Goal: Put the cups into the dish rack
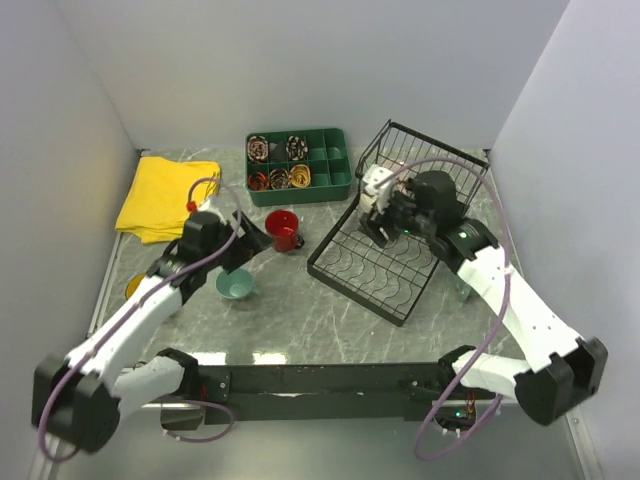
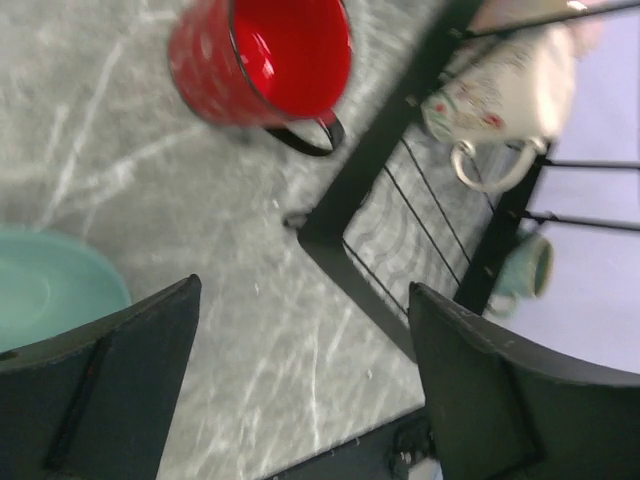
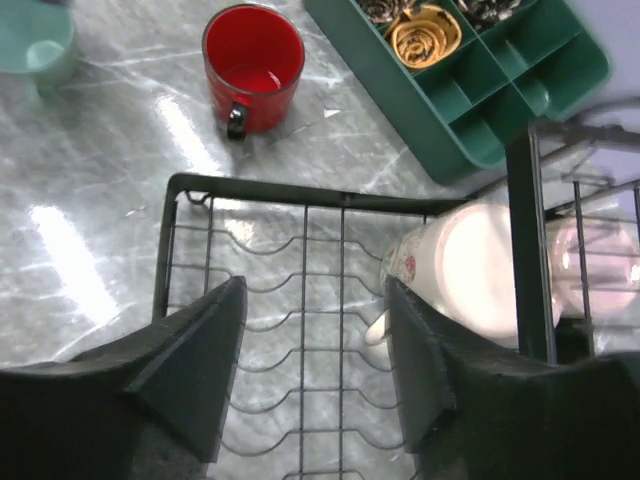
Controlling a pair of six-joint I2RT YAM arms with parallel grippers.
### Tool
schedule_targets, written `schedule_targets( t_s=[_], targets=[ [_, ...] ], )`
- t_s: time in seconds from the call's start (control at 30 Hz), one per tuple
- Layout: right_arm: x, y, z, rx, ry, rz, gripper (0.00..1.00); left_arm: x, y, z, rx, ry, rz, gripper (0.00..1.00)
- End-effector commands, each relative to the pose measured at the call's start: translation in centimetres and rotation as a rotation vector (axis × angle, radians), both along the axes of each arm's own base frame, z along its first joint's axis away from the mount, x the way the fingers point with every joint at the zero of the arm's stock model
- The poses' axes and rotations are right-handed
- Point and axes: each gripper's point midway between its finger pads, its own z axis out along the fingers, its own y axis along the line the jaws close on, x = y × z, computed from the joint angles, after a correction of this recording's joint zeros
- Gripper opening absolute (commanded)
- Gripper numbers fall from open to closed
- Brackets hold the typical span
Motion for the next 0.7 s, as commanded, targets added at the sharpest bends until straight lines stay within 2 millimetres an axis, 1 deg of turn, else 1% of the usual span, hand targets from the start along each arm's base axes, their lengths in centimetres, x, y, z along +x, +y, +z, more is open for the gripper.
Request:
schedule_targets(
  t_s=[0.0, 0.03, 0.07, 0.1, 0.13, 0.17, 0.2, 0.23, 0.27, 0.3, 0.33, 0.47, 0.53, 0.57, 0.6, 0.63, 0.67],
  targets=[
    [-1.2, -1.2, 0.9, 0.163, 0.051, -0.002, 0.78, 4.1, -0.7, 0.9, 0.053, -0.022, 0.018, 0.83],
    [-1.6, -1.6, 1.7, 0.198, 0.043, 0.002, 0.81, 4.7, -0.4, 0.3, 0.081, -0.005, 0.034, 0.8],
    [-1.1, -2.7, 2.3, 0.236, 0.038, -0.024, 0.85, 5.8, -0.7, -0.5, 0.106, 0.021, 0.035, 0.77],
    [-1.9, -2.5, 2.4, 0.28, 0.067, 0.004, 0.87, 6.2, -0.6, -1.1, 0.136, 0.031, 0.032, 0.74],
    [-2.2, -2.9, 3.0, 0.301, 0.054, 0.009, 0.88, 6.5, -0.5, -1.7, 0.159, 0.051, 0.033, 0.71],
    [-2.3, -3.3, 3.4, 0.315, 0.044, -0.001, 0.89, 7.4, -0.5, -2.4, 0.186, 0.071, 0.039, 0.7],
    [-2.5, -3.4, 3.0, 0.323, 0.055, 0.0, 0.91, 7.6, -0.5, -2.9, 0.205, 0.081, 0.028, 0.69],
    [-3.1, -3.3, 3.5, 0.338, 0.042, 0.014, 0.92, 8.2, -0.1, -3.4, 0.236, 0.087, 0.051, 0.66],
    [-3.1, -3.4, 3.8, 0.348, 0.024, 0.015, 0.93, 8.9, 0.2, -4.1, 0.27, 0.107, 0.067, 0.65],
    [-3.3, -3.5, 3.4, 0.355, 0.032, 0.016, 0.94, 9.2, 0.3, -4.5, 0.285, 0.114, 0.065, 0.65],
    [-3.7, -3.5, 3.6, 0.362, 0.025, 0.026, 0.94, 9.5, 0.3, -4.7, 0.3, 0.119, 0.067, 0.63],
    [-4.0, -3.5, 3.2, 0.369, 0.023, 0.034, 0.94, 11.0, 0.3, -6.1, 0.349, 0.153, 0.068, 0.6],
    [-4.2, -3.6, 2.9, 0.372, 0.029, 0.039, 0.94, 11.4, 0.3, -6.7, 0.369, 0.165, 0.06, 0.57],
    [-4.3, -3.5, 3.0, 0.377, 0.03, 0.047, 0.95, 11.6, 0.2, -7.3, 0.378, 0.179, 0.058, 0.57],
    [-4.4, -3.4, 2.8, 0.38, 0.034, 0.052, 0.95, 11.7, 0.1, -7.5, 0.384, 0.183, 0.047, 0.53],
    [-4.5, -3.4, 2.9, 0.383, 0.032, 0.055, 0.95, 11.9, -0.1, -7.6, 0.384, 0.184, 0.04, 0.51],
    [-4.7, -3.3, 2.9, 0.386, 0.031, 0.062, 0.95, 12.0, -0.2, -8.3, 0.39, 0.199, 0.033, 0.51]
  ],
)
